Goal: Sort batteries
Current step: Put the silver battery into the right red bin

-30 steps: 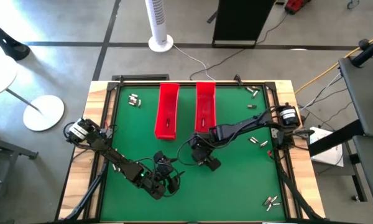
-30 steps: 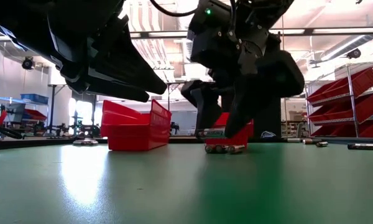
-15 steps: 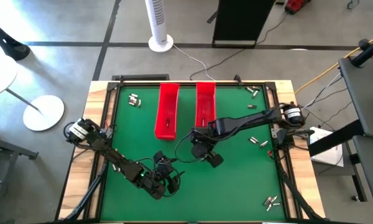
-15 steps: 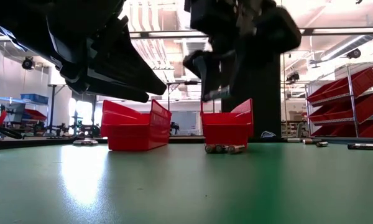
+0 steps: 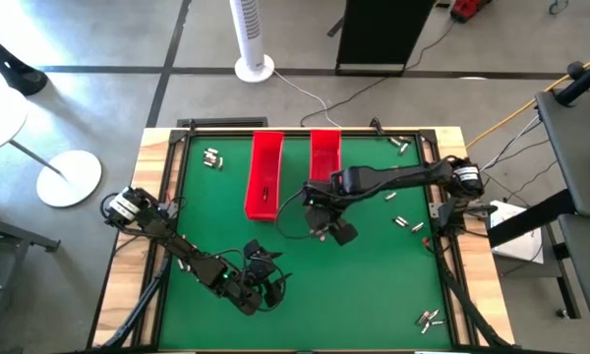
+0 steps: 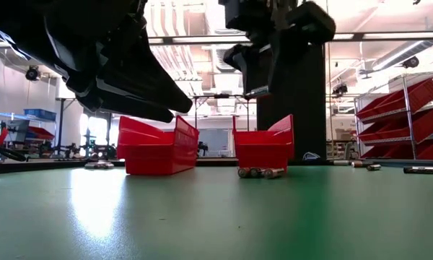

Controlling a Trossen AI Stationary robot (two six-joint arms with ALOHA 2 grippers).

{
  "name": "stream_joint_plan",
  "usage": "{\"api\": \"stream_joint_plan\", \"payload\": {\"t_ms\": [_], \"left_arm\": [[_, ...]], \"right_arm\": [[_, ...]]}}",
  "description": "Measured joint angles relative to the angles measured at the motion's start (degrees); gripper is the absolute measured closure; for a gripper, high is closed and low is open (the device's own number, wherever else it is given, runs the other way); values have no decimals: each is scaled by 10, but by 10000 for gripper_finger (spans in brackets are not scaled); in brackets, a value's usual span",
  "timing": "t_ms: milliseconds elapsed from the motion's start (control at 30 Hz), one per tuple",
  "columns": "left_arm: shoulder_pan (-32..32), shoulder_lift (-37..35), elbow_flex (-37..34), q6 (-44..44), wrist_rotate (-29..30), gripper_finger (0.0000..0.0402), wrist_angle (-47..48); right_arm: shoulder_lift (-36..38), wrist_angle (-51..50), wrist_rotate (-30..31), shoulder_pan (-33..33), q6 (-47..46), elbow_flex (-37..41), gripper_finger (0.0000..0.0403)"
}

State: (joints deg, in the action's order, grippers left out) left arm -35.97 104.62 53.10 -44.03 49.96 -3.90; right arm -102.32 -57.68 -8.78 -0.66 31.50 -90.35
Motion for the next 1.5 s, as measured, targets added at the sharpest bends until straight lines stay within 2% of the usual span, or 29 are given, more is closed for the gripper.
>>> {"api": "stream_joint_plan", "payload": {"t_ms": [200, 500, 667, 833, 1100, 1500], "left_arm": [[0, 0, 0, 0, 0, 116, 0], [0, 0, 0, 0, 0, 116, 1], [1, 0, 0, 0, 0, 116, 1], [1, 0, 0, 0, 0, 116, 0], [1, 0, 0, -2, 0, 116, -6], [0, 0, 0, -4, -5, 116, -9]], "right_arm": [[0, -4, 26, -47, 1, 0, 154], [0, 37, 31, -127, -40, 0, 171], [-8, 44, 32, -159, -60, 0, 159], [-41, 45, 30, -174, -66, 1, 153], [-88, 42, 29, -186, -84, 1, 168], [-146, 41, 43, -192, -128, 2, 150]]}}
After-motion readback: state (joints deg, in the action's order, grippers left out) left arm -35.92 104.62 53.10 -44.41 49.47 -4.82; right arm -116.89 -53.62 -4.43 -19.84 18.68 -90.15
